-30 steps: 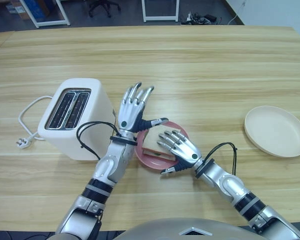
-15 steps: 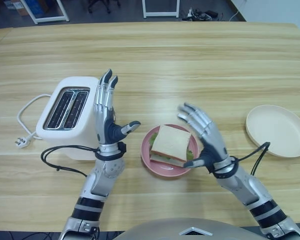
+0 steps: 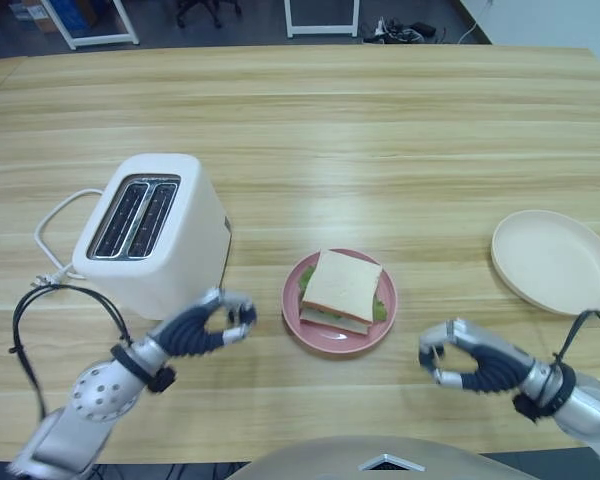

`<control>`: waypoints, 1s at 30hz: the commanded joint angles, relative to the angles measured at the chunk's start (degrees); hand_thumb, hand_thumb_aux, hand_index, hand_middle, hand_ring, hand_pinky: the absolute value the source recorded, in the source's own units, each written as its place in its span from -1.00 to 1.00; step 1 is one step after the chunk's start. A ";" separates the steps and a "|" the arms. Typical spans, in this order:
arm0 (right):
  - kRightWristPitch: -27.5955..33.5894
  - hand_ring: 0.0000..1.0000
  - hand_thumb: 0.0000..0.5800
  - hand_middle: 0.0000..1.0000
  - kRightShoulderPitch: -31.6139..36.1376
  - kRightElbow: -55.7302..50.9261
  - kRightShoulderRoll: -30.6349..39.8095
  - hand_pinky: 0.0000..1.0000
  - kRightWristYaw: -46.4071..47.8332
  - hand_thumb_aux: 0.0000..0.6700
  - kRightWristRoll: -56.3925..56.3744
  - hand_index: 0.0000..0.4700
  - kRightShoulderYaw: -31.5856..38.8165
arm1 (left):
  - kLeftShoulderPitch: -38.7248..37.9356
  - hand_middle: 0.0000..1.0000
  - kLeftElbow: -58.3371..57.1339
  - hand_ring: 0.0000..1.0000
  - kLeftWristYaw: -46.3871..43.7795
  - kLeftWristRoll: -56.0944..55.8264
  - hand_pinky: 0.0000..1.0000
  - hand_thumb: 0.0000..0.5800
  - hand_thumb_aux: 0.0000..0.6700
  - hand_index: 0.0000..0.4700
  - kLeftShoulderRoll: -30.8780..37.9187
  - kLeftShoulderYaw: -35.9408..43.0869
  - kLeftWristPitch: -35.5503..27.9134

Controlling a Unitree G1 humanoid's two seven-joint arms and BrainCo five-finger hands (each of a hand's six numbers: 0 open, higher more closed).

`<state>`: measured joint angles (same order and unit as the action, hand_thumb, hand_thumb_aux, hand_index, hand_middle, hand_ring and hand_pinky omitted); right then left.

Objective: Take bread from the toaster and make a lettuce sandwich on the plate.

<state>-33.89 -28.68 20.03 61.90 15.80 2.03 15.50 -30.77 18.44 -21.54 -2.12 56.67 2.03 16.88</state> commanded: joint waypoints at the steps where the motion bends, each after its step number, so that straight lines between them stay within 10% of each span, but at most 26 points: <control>1: 5.45 1.00 1.00 1.00 0.33 1.82 -2.04 1.00 5.58 1.00 -0.78 1.00 0.13 | 2.97 1.00 1.72 1.00 -4.82 5.91 1.00 1.00 1.00 1.00 -0.51 3.01 -8.34; 9: 27.74 1.00 1.00 1.00 15.41 -13.05 -20.80 1.00 4.79 1.00 33.56 1.00 13.84 | 12.85 1.00 -4.26 1.00 -9.79 19.01 1.00 1.00 1.00 1.00 -11.53 18.35 -17.27; 22: 30.34 1.00 1.00 1.00 36.73 -35.88 -35.70 1.00 -19.29 1.00 51.38 1.00 16.06 | 38.47 1.00 -29.90 1.00 -3.41 34.79 1.00 1.00 1.00 1.00 -25.88 25.63 -21.24; 28: 20.89 1.00 1.00 1.00 26.62 -19.12 -27.93 1.00 -8.42 1.00 32.05 1.00 10.11 | 32.98 1.00 -16.83 1.00 -9.35 24.41 1.00 1.00 1.00 1.00 -21.37 20.94 -13.92; 29: 16.59 0.67 0.76 0.67 23.71 -14.28 -25.04 0.67 -4.55 0.30 22.83 0.30 7.73 | 31.05 0.36 -12.40 0.36 -11.50 18.63 0.36 0.98 0.81 0.81 -20.28 19.05 -10.15; 30: 12.60 -1.00 -1.00 -1.00 21.62 -10.52 -22.65 -1.00 -1.93 -1.00 14.25 -1.00 5.09 | 29.21 -1.00 -7.81 -1.00 -13.11 12.02 -1.00 0.69 0.21 0.21 -19.82 16.92 -6.51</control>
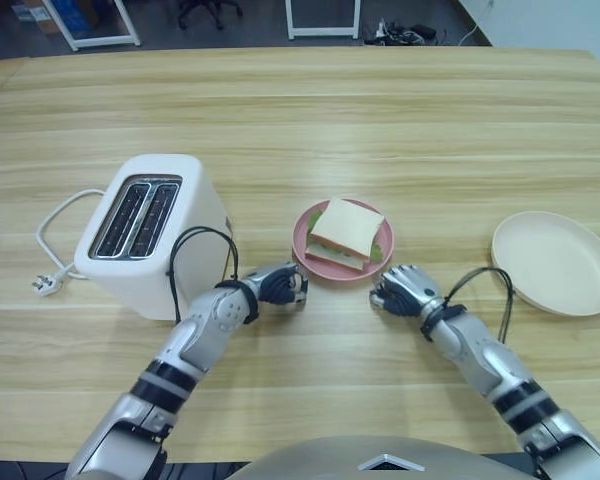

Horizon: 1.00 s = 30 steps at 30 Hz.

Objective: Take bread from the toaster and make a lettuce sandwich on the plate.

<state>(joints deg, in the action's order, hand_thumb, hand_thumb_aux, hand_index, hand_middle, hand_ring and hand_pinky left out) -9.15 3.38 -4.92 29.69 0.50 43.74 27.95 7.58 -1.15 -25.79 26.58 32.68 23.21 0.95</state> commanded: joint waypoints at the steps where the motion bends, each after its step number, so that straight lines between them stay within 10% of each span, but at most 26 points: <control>1: -15.05 -1.00 -1.00 -1.00 -11.92 17.08 11.06 -1.00 14.96 -1.00 -34.00 -1.00 -10.17 | -10.41 -1.00 15.51 -1.00 -9.99 -22.50 -1.00 -1.00 -1.00 -1.00 4.12 -6.21 12.38; 7: -11.38 -1.00 -1.00 -1.00 -5.54 19.70 -0.33 -1.00 6.67 -1.00 -54.26 -1.00 -25.20 | -4.36 -1.00 18.02 -1.00 2.37 -42.15 -1.00 -1.00 -1.00 -1.00 -11.39 -17.59 14.43; 14: -7.51 -1.00 -1.00 -1.00 5.51 -7.60 -16.24 -1.00 -9.80 -1.00 -39.41 -1.00 -23.18 | 7.16 -1.00 -10.12 -1.00 27.91 -30.80 -1.00 -1.00 -1.00 -1.00 -27.00 -24.17 15.20; 30: -13.40 -1.00 -1.00 -1.00 8.02 -17.57 -21.21 -1.00 -12.92 -1.00 -33.83 -1.00 -24.66 | 11.93 -1.00 -30.16 -1.00 32.75 -25.23 -1.00 -1.00 -1.00 -1.00 -30.64 -25.13 24.03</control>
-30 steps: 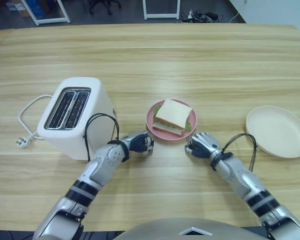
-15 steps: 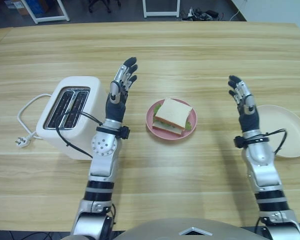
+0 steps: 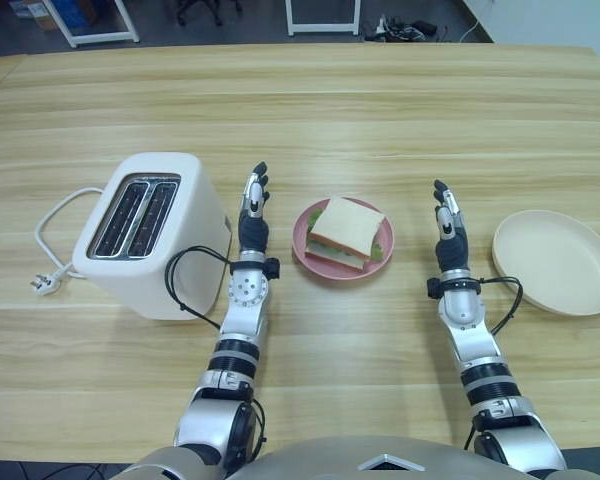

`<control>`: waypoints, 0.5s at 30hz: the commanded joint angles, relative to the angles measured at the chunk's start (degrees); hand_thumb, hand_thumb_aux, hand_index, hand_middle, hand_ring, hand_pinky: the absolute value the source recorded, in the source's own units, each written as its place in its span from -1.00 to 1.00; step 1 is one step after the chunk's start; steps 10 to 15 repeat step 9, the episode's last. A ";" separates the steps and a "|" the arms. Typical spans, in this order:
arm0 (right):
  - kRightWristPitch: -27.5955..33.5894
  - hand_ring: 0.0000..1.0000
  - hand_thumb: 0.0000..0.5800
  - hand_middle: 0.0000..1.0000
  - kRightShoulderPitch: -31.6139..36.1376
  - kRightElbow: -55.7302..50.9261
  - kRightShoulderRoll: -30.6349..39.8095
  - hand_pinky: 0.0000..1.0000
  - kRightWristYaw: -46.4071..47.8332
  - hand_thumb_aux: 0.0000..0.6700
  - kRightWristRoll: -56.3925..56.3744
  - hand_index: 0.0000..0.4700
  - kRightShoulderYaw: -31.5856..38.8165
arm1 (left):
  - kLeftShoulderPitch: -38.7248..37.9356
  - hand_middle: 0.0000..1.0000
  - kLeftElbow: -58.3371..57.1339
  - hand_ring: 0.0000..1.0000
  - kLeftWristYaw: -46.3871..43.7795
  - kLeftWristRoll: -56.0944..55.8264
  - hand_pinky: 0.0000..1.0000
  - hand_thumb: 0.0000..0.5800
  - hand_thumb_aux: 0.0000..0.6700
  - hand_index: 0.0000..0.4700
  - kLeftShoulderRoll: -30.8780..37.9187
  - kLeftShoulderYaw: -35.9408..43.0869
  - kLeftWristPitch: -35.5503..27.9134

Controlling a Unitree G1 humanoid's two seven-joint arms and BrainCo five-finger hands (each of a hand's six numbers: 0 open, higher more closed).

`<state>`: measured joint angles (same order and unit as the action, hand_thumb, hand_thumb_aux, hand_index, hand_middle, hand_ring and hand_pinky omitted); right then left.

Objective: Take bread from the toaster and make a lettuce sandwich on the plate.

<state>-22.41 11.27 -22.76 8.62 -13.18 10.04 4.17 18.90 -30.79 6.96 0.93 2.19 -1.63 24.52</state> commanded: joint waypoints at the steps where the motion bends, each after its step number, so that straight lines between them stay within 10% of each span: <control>1: -0.17 -1.00 -1.00 -1.00 0.11 0.36 -0.22 -1.00 0.99 -1.00 -0.30 -1.00 -1.06 | 0.52 -1.00 -0.46 -1.00 -0.04 0.47 -1.00 -1.00 -1.00 -1.00 -0.18 -0.35 0.56; 15: -0.14 -1.00 -1.00 -1.00 0.64 0.28 -0.86 -1.00 3.31 -1.00 -1.23 -1.00 -1.70 | -0.19 -1.00 -0.73 -1.00 -0.32 0.58 -1.00 -1.00 -1.00 -1.00 -0.61 -0.31 1.83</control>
